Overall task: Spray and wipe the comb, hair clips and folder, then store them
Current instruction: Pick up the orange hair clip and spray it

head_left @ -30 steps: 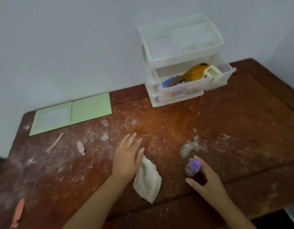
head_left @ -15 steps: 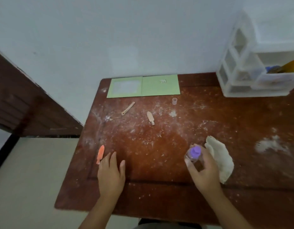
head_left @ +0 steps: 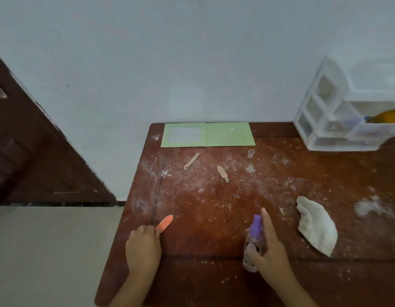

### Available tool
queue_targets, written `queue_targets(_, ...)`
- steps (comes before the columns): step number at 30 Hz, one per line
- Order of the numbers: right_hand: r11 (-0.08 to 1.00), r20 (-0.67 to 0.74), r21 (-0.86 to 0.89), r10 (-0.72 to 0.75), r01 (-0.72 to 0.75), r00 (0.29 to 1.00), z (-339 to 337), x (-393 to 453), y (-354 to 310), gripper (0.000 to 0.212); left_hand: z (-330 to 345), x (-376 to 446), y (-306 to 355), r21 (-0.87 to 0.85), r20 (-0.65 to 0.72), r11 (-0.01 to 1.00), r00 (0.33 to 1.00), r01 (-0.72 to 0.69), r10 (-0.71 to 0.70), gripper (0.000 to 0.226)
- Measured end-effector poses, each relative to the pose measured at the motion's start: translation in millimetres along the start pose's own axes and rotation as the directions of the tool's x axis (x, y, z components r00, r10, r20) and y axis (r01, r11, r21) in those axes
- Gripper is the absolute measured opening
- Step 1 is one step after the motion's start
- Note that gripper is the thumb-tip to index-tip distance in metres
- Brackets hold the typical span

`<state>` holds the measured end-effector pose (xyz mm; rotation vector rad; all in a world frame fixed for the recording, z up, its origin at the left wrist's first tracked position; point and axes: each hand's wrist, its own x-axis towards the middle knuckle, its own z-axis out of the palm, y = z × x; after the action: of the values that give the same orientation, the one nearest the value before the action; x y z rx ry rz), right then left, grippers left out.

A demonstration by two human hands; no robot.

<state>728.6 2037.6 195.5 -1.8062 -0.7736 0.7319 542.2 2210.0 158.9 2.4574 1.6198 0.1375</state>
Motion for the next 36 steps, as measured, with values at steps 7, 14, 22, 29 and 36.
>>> queue_targets(7,0.998,0.133,0.023,0.058,-0.061,0.989,11,-5,-2,0.068,-14,-3,-3,-0.177,0.030,0.984,0.999,0.022,-0.017,0.015)
queue_targets(14,0.963,0.242,-0.268,0.052,0.015,0.969,30,5,-21,0.074,-27,-7,7,-0.625,0.230,0.732,0.960,0.273,-0.162,0.016)
queue_targets(22,0.934,0.392,-0.327,-0.008,0.147,0.920,51,1,-39,0.070,-40,-31,14,-0.763,0.514,0.410,0.854,0.499,-0.082,0.016)
queue_targets(29,0.849,0.472,-0.458,-0.019,0.263,0.882,62,-11,-45,0.062,-50,-45,27,-0.752,0.640,0.296,0.761,0.590,0.109,0.010)
queue_targets(36,0.841,0.470,-0.446,-0.070,0.306,0.880,63,-15,-45,0.059,-55,-50,29,-0.741,0.670,0.268,0.706,0.616,0.230,0.013)
